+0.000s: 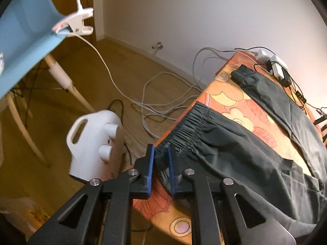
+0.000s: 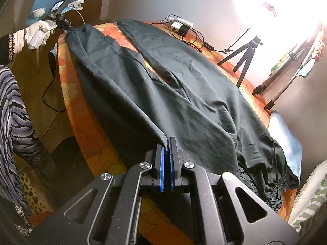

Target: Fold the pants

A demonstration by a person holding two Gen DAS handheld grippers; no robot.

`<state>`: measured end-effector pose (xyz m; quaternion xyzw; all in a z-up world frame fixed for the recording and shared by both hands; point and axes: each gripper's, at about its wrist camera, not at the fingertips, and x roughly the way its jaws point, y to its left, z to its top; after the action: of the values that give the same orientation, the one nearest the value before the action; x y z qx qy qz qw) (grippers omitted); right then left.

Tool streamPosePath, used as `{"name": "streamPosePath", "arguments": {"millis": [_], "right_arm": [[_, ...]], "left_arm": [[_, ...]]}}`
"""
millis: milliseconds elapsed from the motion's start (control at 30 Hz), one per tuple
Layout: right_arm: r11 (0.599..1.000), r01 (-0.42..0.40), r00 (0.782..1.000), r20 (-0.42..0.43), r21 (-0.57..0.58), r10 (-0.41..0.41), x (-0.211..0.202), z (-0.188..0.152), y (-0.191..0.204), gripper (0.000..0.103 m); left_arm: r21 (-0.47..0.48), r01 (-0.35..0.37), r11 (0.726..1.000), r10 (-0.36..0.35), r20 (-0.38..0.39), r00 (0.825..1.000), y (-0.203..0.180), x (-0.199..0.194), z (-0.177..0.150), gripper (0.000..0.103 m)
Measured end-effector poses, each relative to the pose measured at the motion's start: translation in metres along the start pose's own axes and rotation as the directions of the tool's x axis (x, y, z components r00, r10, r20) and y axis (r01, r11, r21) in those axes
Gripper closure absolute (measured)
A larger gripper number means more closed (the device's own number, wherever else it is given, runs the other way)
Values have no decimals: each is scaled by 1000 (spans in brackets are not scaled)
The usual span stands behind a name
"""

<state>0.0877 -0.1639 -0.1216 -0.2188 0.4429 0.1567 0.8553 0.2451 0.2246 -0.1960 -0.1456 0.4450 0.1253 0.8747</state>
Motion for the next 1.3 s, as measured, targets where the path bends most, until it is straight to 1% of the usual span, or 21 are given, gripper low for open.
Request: {"name": "streamPosePath", "arguments": {"millis": [167, 367, 533, 633, 700, 800, 867, 967, 1033, 1167, 1300], "right_arm": [[1000, 27, 999, 22, -1, -27, -7, 3, -3, 98], [998, 64, 997, 33, -9, -63, -4, 8, -9, 98], [997, 78, 996, 33, -14, -78, 2, 10, -14, 98], [993, 115, 993, 40, -12, -115, 6, 14, -23, 98], [991, 133, 990, 51, 5, -133, 6, 20, -33, 99], [985, 173, 983, 62, 15, -173, 8, 29, -48, 99], [980, 194, 979, 51, 32, -196, 15, 36, -63, 99], [980, 181, 983, 13, 83, -183, 31, 37, -80, 99], [978, 190, 982, -6, 86, -191, 42, 36, -85, 100], [971, 228, 974, -21, 78, -227, 55, 36, -95, 100], [960, 265, 964, 3, 91, -266, 52, 42, -112, 101]], "left_arm": [[-15, 24, 1000, -24, 30, 999, 0, -12, 4, 96], [-47, 73, 996, -69, 77, 995, -7, -29, 13, 96], [-75, 100, 992, -94, 80, 992, -13, -29, 24, 96], [-92, 128, 988, -118, 99, 988, -18, -31, 32, 97], [-85, 136, 987, -127, 109, 986, -26, -32, 39, 97], [-67, 139, 988, -132, 101, 986, -39, -24, 50, 97], [-60, 134, 989, -129, 83, 988, -48, -13, 55, 97], [-42, 114, 993, -112, 52, 992, -64, 6, 59, 97], [-39, 115, 993, -113, 38, 993, -76, 17, 62, 97], [-57, 142, 988, -138, 62, 988, -91, 19, 73, 97], [-55, 154, 987, -147, 112, 983, -104, 8, 97, 97]]}}
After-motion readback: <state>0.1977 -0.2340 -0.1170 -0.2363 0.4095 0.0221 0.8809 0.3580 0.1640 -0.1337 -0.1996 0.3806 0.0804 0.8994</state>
